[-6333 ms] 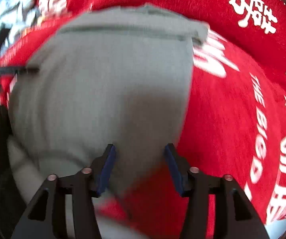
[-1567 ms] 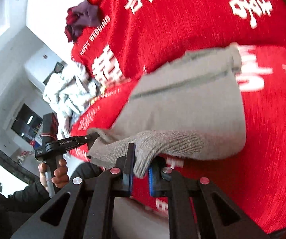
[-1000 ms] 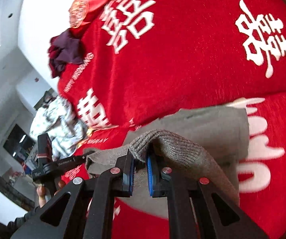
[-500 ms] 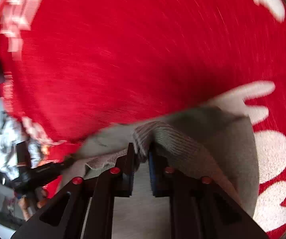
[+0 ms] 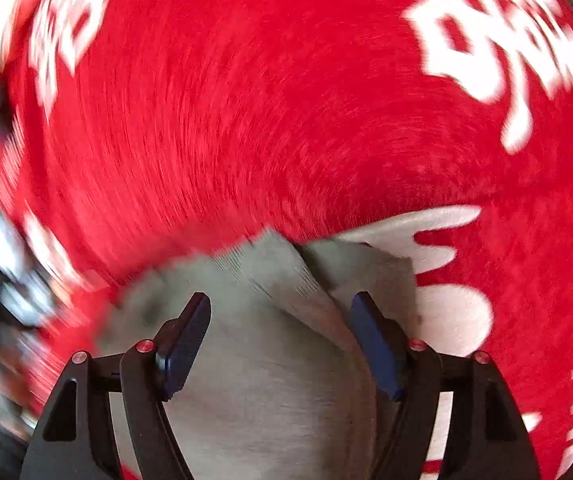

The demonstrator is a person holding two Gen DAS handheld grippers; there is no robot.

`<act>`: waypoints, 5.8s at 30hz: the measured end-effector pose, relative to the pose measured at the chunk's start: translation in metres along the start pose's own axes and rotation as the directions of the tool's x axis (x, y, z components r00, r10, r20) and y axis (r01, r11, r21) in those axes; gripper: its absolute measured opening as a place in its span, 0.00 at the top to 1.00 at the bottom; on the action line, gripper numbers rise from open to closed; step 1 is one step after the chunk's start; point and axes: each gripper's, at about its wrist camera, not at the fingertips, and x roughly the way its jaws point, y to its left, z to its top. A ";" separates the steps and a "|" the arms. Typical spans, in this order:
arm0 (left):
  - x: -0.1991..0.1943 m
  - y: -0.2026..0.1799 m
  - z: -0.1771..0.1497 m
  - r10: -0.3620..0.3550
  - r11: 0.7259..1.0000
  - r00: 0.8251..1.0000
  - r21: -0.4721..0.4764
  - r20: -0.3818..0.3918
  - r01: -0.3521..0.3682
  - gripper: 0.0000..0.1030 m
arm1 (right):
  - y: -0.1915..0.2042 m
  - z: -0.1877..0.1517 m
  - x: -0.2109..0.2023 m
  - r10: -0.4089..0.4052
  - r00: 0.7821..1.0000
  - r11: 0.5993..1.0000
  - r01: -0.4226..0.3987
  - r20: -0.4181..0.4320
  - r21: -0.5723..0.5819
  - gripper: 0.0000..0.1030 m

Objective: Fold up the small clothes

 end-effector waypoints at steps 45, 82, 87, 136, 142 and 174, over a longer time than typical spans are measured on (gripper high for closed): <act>0.051 0.059 -0.085 0.234 0.961 0.929 0.212 -0.287 -0.177 0.01 | -0.089 -0.079 -0.023 0.122 0.990 0.950 -0.096 -0.069 0.297 0.32; 0.006 -0.001 -0.088 0.199 0.946 0.965 0.290 -0.169 -0.144 0.85 | -0.022 -0.067 -0.087 0.251 0.966 0.954 -0.259 0.067 0.152 0.78; 0.022 0.043 -0.106 0.145 0.981 0.955 0.165 -0.257 -0.104 0.78 | -0.065 -0.091 -0.040 0.318 0.947 0.897 -0.284 -0.049 0.339 0.61; -0.069 0.069 -0.175 0.302 0.946 0.941 0.169 -0.149 -0.277 0.22 | -0.026 -0.158 -0.144 0.098 0.990 0.994 -0.092 -0.097 0.058 0.46; -0.049 0.017 -0.131 0.205 0.961 0.973 0.211 -0.103 -0.179 0.22 | -0.065 -0.089 -0.095 0.134 0.985 0.974 -0.110 -0.113 0.200 0.36; -0.019 0.083 -0.128 0.193 0.981 0.959 0.016 -0.207 -0.194 0.07 | 0.063 -0.097 -0.078 0.076 0.996 0.963 -0.087 -0.052 -0.257 0.38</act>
